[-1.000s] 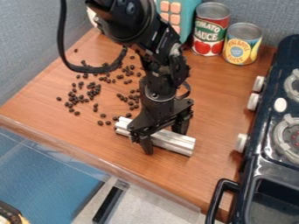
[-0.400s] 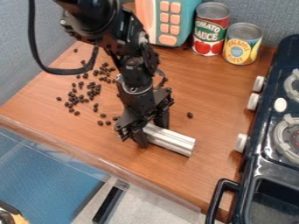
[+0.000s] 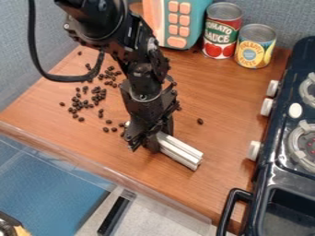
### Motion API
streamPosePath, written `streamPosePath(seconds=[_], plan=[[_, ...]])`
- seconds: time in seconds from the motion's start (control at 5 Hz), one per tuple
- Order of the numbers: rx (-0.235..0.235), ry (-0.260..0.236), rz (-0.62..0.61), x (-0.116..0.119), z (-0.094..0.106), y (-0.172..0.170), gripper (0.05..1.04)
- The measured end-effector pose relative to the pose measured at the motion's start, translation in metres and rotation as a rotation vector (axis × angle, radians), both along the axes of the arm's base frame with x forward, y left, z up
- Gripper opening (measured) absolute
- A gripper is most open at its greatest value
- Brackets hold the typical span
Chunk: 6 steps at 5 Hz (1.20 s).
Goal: Sweep into pile
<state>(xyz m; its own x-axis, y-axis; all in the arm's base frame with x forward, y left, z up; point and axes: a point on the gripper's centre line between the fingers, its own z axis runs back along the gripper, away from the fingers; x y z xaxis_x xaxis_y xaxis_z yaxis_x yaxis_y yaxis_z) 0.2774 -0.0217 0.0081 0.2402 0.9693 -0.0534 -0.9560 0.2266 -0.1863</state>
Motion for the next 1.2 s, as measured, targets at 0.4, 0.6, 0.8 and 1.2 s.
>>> streamPosePath(seconds=[0.4, 0.6, 0.8, 1.2], plan=[[-0.208, -0.058, 0.153, -0.013, 0.056, -0.033, 0.405], [-0.205, -0.081, 0.297, -0.025, 0.069, -0.033, 0.405], [-0.089, -0.101, 0.541, -0.042, 0.061, -0.023, 0.405], [0.014, 0.052, 0.96, -0.052, 0.046, -0.019, 0.405]])
